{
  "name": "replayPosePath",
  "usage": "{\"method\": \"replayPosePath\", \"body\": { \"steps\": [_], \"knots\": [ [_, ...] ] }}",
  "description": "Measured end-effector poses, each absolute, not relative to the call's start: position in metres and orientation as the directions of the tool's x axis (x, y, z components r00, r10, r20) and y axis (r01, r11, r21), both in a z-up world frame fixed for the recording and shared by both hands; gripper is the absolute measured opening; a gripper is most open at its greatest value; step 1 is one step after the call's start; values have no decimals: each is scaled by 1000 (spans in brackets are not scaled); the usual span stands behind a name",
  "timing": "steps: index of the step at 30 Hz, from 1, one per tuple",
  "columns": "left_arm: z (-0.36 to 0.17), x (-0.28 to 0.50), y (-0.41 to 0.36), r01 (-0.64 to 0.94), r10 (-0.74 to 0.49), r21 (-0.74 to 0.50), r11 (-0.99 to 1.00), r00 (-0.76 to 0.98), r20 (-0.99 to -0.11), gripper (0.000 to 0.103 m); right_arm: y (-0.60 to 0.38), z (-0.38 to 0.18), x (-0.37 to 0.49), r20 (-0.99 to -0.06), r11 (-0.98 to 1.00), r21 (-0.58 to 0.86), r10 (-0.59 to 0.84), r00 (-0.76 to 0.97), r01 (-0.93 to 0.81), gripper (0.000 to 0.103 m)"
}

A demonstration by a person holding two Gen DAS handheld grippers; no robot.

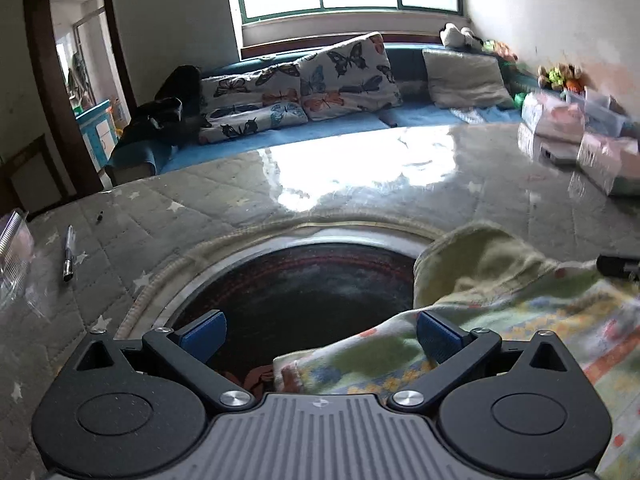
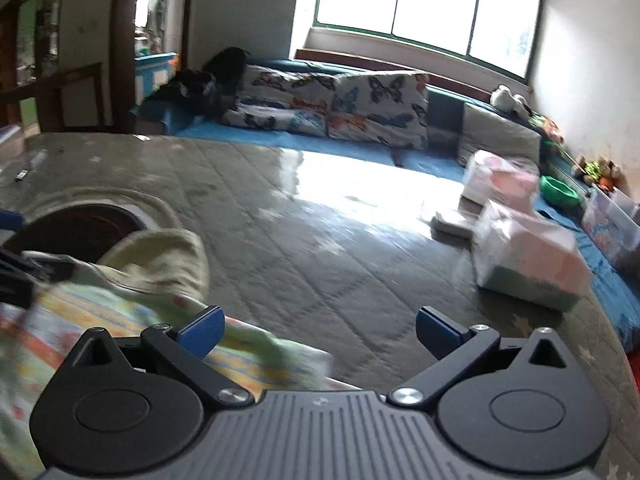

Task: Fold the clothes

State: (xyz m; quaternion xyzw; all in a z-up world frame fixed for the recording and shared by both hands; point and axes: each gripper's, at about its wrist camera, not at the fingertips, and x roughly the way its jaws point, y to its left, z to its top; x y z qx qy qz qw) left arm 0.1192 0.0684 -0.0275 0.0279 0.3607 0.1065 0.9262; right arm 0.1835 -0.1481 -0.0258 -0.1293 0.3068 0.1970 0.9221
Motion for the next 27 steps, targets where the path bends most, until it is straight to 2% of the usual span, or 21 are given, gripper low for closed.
{"method": "replayPosePath", "body": {
  "steps": [10, 13, 20, 27],
  "knots": [
    [-31, 117, 77, -226, 264, 145, 963, 699, -664, 103, -96, -31, 163, -628, 813, -124, 380, 679, -569, 103],
    [-27, 111, 76, -223, 267, 152, 963, 701, -661, 103, -85, -43, 153, -642, 780, -190, 361, 677, -597, 103],
    [-16, 88, 65, -191, 220, 116, 975, 727, -650, 103, -85, -32, 126, -604, 756, -218, 392, 694, -617, 103],
    [-29, 85, 53, -169, 201, 113, 979, 720, -664, 103, -86, -38, 112, -608, 754, -214, 394, 689, -621, 103]
  ]
}}
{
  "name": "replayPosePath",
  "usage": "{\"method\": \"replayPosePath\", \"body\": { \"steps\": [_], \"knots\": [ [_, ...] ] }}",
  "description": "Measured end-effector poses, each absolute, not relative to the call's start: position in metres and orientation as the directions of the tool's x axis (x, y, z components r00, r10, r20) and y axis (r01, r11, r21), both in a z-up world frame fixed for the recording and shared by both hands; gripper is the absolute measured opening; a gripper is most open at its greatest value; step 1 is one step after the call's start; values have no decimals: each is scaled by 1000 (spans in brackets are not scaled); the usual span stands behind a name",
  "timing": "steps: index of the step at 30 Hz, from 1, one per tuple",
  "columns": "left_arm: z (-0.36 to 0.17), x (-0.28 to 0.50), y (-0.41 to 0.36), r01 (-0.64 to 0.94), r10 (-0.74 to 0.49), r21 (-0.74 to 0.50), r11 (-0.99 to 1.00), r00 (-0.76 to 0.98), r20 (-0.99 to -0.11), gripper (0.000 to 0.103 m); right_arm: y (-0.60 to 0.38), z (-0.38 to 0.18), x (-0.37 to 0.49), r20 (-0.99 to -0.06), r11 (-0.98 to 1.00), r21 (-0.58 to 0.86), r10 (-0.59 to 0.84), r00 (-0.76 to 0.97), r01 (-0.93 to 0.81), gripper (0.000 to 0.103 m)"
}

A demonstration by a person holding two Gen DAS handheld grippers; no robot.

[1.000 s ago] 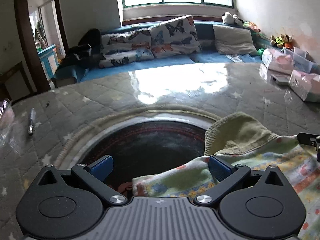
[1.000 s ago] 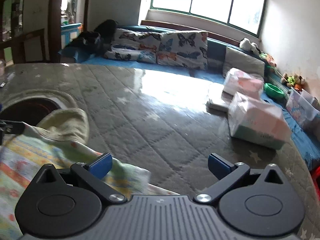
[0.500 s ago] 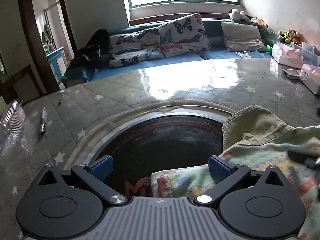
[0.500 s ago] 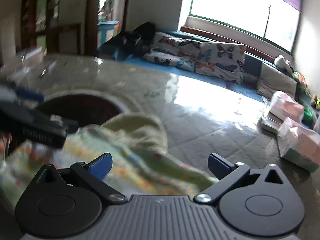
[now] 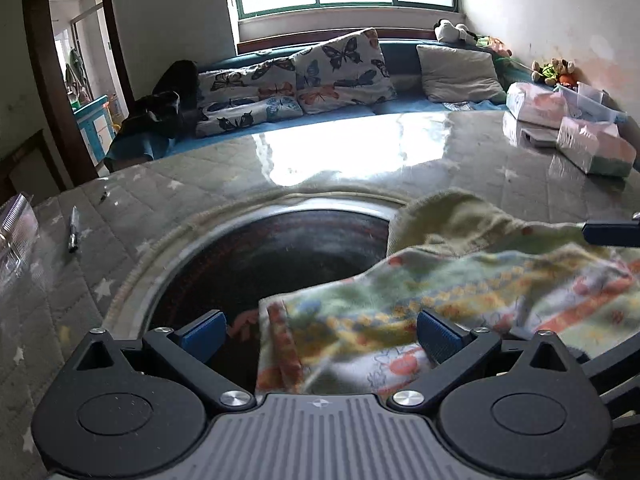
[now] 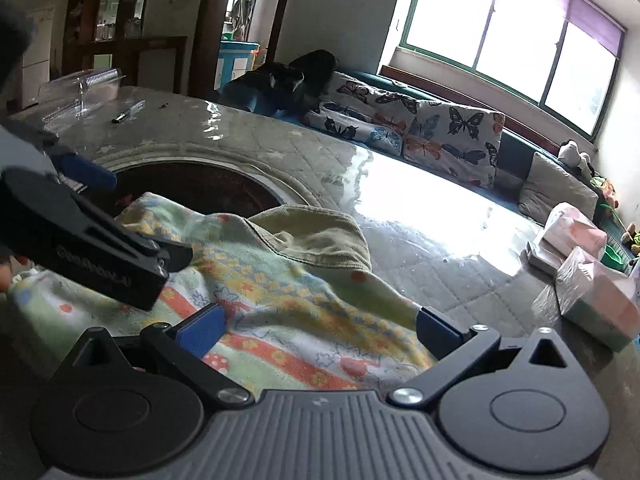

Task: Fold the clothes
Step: 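Straighten the folded shirt edge with the right gripper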

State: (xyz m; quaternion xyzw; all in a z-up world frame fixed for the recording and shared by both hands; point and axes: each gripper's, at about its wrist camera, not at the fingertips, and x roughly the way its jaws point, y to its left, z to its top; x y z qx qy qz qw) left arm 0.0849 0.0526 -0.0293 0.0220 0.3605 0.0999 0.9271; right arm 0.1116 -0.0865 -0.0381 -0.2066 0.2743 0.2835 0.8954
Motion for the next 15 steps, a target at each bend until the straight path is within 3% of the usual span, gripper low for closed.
{"method": "replayPosePath", "body": {
  "steps": [15],
  "knots": [
    [-26, 64, 49, -177, 205, 110, 978, 724, -658, 103, -117, -38, 62, -612, 732, -199, 426, 666, -652, 103]
  ]
}}
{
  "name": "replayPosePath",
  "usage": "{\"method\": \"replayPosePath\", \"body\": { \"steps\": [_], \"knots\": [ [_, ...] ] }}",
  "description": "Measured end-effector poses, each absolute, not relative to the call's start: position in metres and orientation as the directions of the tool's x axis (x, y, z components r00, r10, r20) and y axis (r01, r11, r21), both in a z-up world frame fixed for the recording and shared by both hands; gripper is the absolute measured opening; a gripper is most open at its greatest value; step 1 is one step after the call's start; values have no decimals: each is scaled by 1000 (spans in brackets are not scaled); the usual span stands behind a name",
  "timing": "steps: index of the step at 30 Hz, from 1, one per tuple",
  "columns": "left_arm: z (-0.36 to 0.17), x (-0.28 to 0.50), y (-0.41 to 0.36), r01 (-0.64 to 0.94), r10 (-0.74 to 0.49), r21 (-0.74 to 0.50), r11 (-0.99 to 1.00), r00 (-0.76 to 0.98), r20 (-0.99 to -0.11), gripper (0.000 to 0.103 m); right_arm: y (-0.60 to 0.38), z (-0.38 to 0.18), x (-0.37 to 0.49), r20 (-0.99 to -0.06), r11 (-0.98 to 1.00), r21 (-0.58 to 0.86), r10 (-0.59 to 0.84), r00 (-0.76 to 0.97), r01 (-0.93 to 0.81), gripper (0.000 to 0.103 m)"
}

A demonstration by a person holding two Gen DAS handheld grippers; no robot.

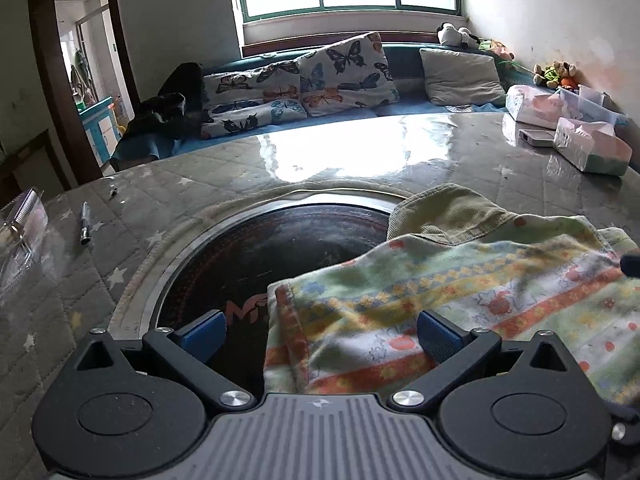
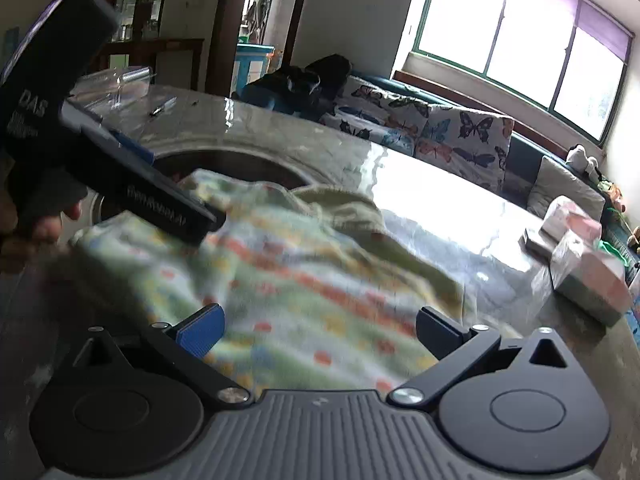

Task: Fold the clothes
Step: 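Straighten the folded shirt edge with the right gripper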

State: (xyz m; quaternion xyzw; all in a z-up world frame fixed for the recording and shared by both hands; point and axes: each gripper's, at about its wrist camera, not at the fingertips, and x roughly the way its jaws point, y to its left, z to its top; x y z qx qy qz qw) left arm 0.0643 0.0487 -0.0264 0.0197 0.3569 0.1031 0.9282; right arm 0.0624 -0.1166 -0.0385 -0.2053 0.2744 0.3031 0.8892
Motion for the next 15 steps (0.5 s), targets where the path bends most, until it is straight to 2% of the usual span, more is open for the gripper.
{"method": "replayPosePath", "body": {
  "steps": [15],
  "knots": [
    [-34, 34, 37, -152, 174, 92, 984, 723, -669, 103, -154, -38, 59, -621, 810, -158, 362, 695, -564, 103]
  ]
}}
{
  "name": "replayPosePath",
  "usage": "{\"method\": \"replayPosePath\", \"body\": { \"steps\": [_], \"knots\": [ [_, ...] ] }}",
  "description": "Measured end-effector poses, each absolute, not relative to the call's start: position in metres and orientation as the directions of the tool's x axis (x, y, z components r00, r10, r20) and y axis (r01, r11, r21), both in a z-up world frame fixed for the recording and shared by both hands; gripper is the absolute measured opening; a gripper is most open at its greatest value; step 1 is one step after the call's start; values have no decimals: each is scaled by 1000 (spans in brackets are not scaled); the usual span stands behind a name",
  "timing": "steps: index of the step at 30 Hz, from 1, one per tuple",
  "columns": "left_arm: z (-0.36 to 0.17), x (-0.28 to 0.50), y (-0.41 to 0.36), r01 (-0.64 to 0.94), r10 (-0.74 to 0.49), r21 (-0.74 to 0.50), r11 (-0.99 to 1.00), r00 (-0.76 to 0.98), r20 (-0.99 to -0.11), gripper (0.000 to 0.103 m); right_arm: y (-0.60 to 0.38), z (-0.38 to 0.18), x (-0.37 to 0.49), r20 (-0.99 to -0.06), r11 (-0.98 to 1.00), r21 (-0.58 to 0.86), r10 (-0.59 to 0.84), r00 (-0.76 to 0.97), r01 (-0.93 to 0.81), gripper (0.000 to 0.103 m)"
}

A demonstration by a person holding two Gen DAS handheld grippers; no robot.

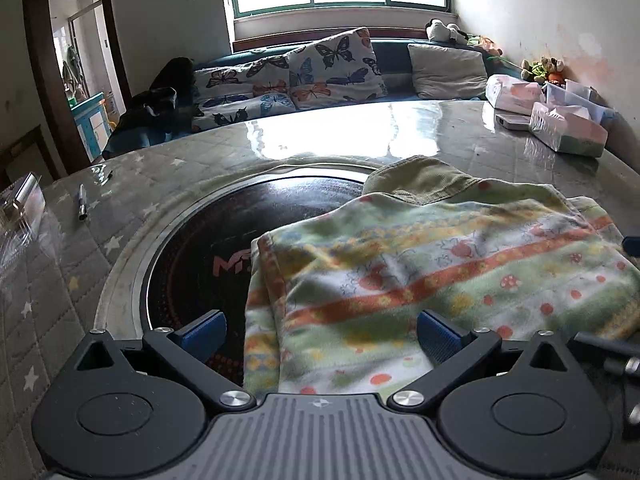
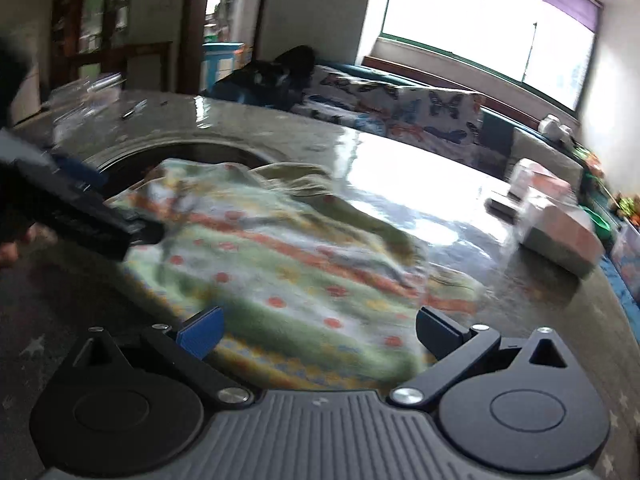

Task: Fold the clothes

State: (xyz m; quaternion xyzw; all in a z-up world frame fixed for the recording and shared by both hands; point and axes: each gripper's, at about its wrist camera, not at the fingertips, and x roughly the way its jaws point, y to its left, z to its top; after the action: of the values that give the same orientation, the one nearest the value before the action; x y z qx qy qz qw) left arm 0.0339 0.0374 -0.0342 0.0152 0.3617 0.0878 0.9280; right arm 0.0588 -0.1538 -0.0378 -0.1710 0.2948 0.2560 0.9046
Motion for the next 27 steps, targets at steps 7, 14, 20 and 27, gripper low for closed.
{"method": "replayPosePath", "body": {
  "steps": [7, 14, 20, 27],
  "knots": [
    [-37, 27, 46, -180, 171, 58, 982, 718, -675, 103, -182, -44, 67, -646, 860, -135, 300, 702, -492, 103],
    [-38, 21, 53, -205, 176, 39, 978, 710, -682, 103, -196, -33, 73, -623, 890, -117, 280, 731, -440, 103],
    [-38, 16, 58, -218, 184, 37, 975, 706, -684, 103, -213, -42, 85, -630, 918, -135, 210, 747, -373, 103],
    [-37, 11, 65, -242, 194, 28, 970, 699, -688, 103, -220, -46, 85, -639, 928, -117, 202, 742, -354, 103]
  ]
}}
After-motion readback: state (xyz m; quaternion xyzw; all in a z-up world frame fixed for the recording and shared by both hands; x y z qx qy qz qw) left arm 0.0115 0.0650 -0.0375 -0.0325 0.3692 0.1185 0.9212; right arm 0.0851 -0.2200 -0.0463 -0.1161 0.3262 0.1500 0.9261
